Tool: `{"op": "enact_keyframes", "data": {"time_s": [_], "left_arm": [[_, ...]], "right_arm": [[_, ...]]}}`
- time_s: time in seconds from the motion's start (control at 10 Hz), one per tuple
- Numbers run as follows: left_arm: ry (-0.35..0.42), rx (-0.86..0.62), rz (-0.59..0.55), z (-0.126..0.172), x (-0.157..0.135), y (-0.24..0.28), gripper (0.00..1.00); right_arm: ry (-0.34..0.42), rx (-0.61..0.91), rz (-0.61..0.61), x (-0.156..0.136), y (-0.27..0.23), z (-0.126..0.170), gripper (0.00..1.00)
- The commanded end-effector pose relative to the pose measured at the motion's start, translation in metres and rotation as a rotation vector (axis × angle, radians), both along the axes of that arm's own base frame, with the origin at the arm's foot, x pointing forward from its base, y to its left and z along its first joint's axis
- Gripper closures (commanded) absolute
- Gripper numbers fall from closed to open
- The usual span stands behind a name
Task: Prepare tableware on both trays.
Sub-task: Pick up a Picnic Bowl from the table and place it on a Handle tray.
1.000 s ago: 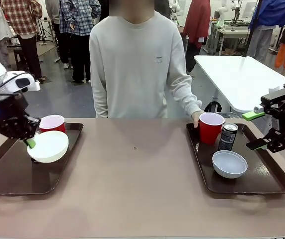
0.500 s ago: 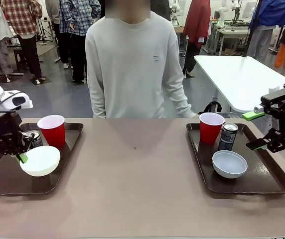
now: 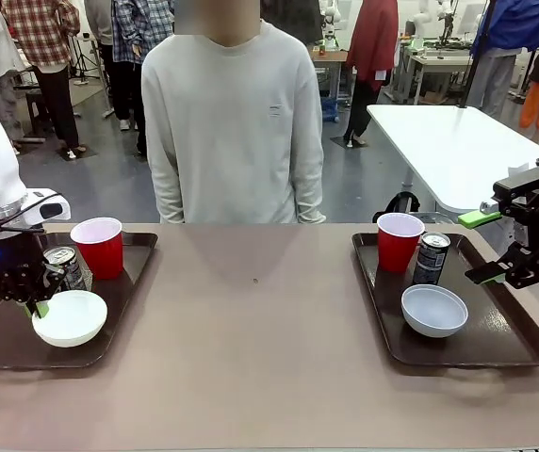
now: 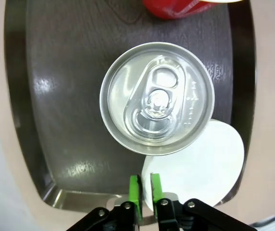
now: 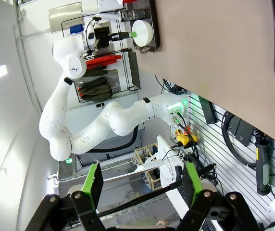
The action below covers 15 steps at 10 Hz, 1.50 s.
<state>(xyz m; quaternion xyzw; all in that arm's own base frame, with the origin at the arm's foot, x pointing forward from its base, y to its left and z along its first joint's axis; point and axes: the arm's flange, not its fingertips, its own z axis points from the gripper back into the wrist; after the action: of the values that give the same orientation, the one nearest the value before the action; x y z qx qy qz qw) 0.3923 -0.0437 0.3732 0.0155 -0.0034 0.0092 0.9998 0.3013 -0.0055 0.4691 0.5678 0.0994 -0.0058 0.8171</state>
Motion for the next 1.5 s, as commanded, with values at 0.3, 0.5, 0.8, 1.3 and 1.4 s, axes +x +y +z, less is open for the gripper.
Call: {"op": "enact_keyframes", "data": {"time_s": [0.3,0.5,0.8,1.3,1.4], "left_arm": [[-0.092,-0.042,-0.044,0.051,-0.018,-0.019,0.00],[-0.170,-0.176,-0.137,0.088,-0.029,-0.040,0.36],[-0.248,-0.637,-0.360,0.134,-0.040,-0.070,0.08],[-0.176,-1.309,-0.131,0.142,-0.034,-0.067,0.08],[0.056,-1.263,0.104,0.130,-0.028,-0.055,0.08]], "right_arm": [[-0.015,0.027,0.002,0.000,0.002,-0.001,0.13],[-0.015,0.027,0.002,0.000,0.002,-0.001,0.13],[-0.015,0.027,0.002,0.000,0.002,-0.001,0.13],[-0.015,0.027,0.002,0.000,0.002,-0.001,0.13],[-0.015,0.027,0.002,0.000,0.002,-0.001,0.13]]}}
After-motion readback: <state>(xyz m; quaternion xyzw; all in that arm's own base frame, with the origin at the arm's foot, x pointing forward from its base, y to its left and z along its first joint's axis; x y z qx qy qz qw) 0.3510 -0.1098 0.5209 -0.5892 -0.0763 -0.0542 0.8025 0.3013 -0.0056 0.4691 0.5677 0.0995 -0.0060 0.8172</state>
